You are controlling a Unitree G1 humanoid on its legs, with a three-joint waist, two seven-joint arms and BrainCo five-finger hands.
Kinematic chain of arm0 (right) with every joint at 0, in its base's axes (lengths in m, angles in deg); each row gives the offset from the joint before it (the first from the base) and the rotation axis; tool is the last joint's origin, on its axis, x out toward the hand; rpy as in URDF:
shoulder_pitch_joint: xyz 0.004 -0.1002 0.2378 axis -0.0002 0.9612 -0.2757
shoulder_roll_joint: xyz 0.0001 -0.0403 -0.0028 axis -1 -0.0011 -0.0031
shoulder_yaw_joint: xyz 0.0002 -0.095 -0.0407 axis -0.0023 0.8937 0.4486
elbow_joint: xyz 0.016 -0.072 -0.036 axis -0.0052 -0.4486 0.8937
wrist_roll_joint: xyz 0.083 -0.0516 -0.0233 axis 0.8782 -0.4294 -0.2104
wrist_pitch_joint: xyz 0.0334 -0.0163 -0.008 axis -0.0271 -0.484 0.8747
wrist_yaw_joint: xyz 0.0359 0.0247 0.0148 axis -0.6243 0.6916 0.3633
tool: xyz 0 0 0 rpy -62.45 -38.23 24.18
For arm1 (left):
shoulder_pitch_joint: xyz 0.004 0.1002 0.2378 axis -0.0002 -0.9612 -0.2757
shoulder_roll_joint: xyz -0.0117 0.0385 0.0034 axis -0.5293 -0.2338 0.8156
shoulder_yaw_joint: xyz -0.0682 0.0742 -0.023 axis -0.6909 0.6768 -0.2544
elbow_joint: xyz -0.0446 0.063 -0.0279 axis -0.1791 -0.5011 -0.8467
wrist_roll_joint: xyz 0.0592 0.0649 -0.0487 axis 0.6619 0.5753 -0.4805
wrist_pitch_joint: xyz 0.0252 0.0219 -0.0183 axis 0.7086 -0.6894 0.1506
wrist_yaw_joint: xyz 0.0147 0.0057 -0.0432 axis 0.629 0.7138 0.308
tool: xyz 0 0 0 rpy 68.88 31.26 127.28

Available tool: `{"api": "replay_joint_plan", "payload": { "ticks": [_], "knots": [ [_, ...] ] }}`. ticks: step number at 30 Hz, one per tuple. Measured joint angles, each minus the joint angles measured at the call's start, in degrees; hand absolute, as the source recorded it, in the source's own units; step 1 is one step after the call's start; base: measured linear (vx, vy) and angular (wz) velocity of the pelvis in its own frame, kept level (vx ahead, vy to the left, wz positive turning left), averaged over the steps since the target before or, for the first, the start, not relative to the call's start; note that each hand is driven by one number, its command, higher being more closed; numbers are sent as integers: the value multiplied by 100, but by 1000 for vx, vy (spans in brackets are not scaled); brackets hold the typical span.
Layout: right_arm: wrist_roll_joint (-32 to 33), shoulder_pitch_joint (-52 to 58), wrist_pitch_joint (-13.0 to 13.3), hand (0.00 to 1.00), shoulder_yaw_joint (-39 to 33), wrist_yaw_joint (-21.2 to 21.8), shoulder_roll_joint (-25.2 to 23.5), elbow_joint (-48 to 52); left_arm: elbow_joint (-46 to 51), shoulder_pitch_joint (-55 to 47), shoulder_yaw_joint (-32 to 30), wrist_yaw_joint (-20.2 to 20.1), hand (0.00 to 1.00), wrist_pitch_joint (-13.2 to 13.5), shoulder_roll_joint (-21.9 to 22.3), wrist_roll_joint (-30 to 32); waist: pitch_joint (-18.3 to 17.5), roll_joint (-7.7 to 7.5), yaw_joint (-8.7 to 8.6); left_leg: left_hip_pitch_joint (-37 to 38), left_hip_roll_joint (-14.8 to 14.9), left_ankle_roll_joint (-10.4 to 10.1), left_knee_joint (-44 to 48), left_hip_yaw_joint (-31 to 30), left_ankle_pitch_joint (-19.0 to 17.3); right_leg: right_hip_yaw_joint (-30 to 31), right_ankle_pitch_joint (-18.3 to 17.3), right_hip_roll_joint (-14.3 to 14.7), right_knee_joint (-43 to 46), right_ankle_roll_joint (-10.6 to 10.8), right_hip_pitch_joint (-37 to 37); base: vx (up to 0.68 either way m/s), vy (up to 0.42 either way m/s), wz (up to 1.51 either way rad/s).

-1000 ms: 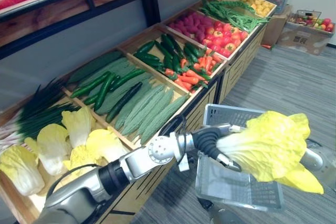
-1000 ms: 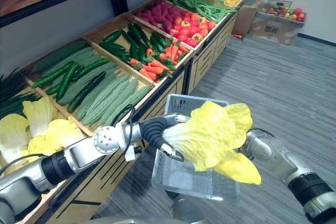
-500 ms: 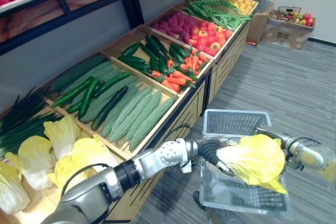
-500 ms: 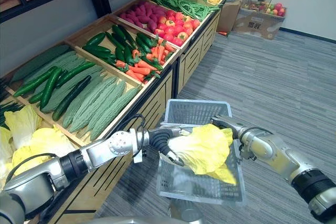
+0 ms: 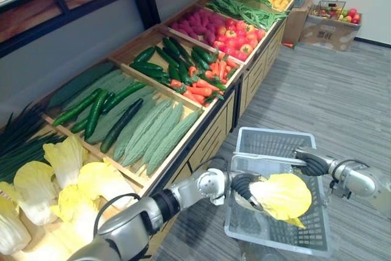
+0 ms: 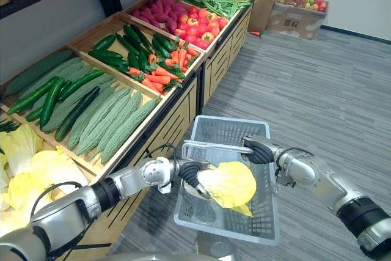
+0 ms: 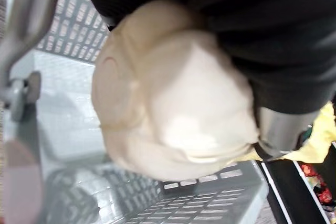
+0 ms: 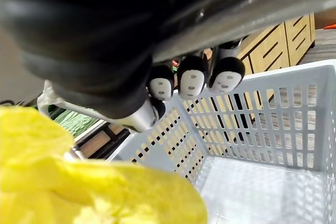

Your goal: Pick vegetable in the basket

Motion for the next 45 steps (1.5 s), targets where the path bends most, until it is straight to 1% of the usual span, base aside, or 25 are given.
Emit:
{"api": "replay_joint_plan", "payload": {
  "ticks": [1,4,5,6,7,10,13,17,20,22,25,26,27,28,30,31,34,37,40,43,44,45],
  "knots": [
    [65,0,-52,100,-1,4,-28,27,-207,49,-27,26,0,-3,80,138,10,-10,-7,-28,-26,11,-2,-6,-6,17,45,-37,-64,5,1,1,-7,-3],
    [163,-1,-84,100,-3,34,-141,96,-625,143,-111,163,0,-19,186,412,56,-59,-25,-85,-93,32,-24,-25,-16,64,126,-100,-168,14,-2,-7,-2,-3],
    [233,-7,-84,100,-12,55,-179,135,-841,162,-248,262,0,-66,256,564,121,-70,-57,-86,-128,38,-57,-43,-16,63,130,-129,-177,20,2,0,0,0],
    [280,-13,-83,100,-13,76,-185,152,-956,180,-325,310,0,-104,286,587,155,-71,-74,-89,-144,50,-65,-56,-22,62,132,-147,-182,23,1,4,6,8],
    [313,-31,-78,100,-13,125,-233,214,-1111,295,-544,462,0,-171,367,671,262,-76,-83,-98,-185,86,-66,-107,-41,60,138,-199,-194,33,1,7,5,9],
    [344,-119,-80,100,-44,130,-354,213,-1239,425,-832,622,0,-262,417,753,363,-84,-131,-137,-216,118,-65,-158,-61,54,154,-253,-229,55,0,9,0,8],
    [350,-134,-82,100,-63,135,-382,212,-1396,496,-944,671,0,-261,504,752,376,-82,-131,-171,-220,124,-69,-171,-65,50,161,-270,-269,63,-7,26,-13,1],
    [357,-134,-98,100,-221,186,-389,187,-1439,561,-1089,682,0,-250,586,744,584,-79,-155,-191,-223,138,-79,-259,-72,22,161,-299,-271,64,-3,36,-30,5],
    [357,-132,-124,100,-293,201,-424,56,-1373,580,-1101,682,0,-253,593,735,653,-75,-141,-226,-223,148,-85,-362,-77,-29,161,-330,-272,64,-2,23,-49,16],
    [352,-110,-214,100,-300,208,-446,-43,-1259,578,-1099,676,0,-262,575,696,654,-74,-149,-292,-214,165,-87,-480,-85,-121,161,-375,-275,64,0,3,-48,23],
    [320,42,-348,100,-551,203,-489,-213,-748,557,-1092,647,0,-263,537,654,698,-51,-117,-300,-200,201,-82,-659,-104,-278,160,-460,-298,64,92,3,-51,29],
    [261,95,-378,100,-624,214,-523,-276,-455,531,-1087,639,0,-256,497,471,698,-51,-89,-301,-197,214,-74,-708,-110,-308,160,-484,-300,64,116,-13,-30,22],
    [215,188,-413,100,-736,216,-566,-307,-206,524,-1078,633,0,-254,469,446,698,-51,-67,-306,-197,223,-71,-756,-115,-348,160,-512,-307,64,136,-11,-43,31],
    [58,348,-499,100,-948,210,-656,-380,291,473,-938,576,0,-263,338,226,693,-43,-33,-303,-192,227,-68,-839,-117,-443,160,-565,-336,64,198,-8,-43,32],
    [-72,587,-603,100,-1284,210,-730,-411,912,301,-850,461,0,-250,207,-273,691,-41,3,-355,-192,241,-60,-976,-124,-570,158,-622,-336,66,210,-10,-48,32],
    [-110,643,-620,100,-1342,211,-737,-437,1036,258,-843,459,0,-251,164,-414,690,-38,11,-374,-193,244,-55,-1019,-124,-600,157,-643,-336,67,214,-13,-47,37],
    [-417,914,-804,100,-1676,216,-906,-784,1720,174,-699,449,0,-252,41,-931,678,-19,34,-400,-181,262,-54,-1268,-116,-818,133,-749,-340,72,313,-16,-37,36],
    [-573,1294,-933,100,-2117,212,-1201,-1087,2517,-122,-693,383,0,-248,-136,-1480,670,-8,66,-407,-174,307,-55,-1463,-107,-1029,96,-840,-335,77,411,-31,-42,36],
    [-626,1593,-973,100,-2545,196,-1469,-1327,3044,-371,-689,322,0,-245,-263,-1790,610,35,71,-518,-197,370,-50,-1739,-106,-1249,62,-970,-331,94,443,-48,-47,46],
    [-639,1902,-1009,100,-2942,107,-1831,-1685,3632,-625,-718,232,0,-245,-528,-2091,432,54,189,-639,-198,444,-48,-2049,-70,-1534,29,-1086,-331,92,495,-51,-58,53],
    [-641,1988,-1027,100,-3114,63,-2000,-1920,3871,-762,-758,227,0,-244,-628,-2287,348,51,233,-703,-200,483,-50,-2225,-45,-1700,11,-1151,-328,87,531,-35,-53,57],
    [-644,2012,-1033,100,-3220,34,-2084,-2048,3980,-834,-806,224,0,-244,-660,-2373,348,50,262,-704,-200,502,-55,-2315,-33,-1774,-5,-1181,-319,80,582,-59,-67,74]
  ]
}}
